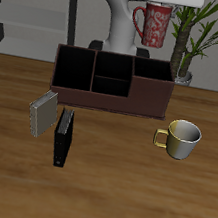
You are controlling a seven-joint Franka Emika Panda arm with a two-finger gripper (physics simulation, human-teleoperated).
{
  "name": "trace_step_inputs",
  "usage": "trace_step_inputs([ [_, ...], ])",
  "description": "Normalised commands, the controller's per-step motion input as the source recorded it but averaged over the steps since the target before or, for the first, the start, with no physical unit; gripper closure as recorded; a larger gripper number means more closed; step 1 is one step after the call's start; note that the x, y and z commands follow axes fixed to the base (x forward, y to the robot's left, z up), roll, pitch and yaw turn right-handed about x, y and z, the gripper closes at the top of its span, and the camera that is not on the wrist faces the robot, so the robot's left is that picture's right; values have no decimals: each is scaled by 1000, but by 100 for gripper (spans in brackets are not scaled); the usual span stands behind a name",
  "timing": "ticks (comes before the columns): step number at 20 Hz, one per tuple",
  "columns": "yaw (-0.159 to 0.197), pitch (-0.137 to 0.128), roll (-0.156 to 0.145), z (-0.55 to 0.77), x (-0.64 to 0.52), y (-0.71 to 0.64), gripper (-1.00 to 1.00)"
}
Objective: Place the red mug into the back desk caddy's right compartment
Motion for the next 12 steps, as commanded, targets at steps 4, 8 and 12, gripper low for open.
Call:
trace_step_inputs([
  [4,-2,47,21,-412,55,122,100],
  [8,-20,12,17,-113,-86,82,100],
  [12,-19,-13,9,-92,-69,44,100],
])
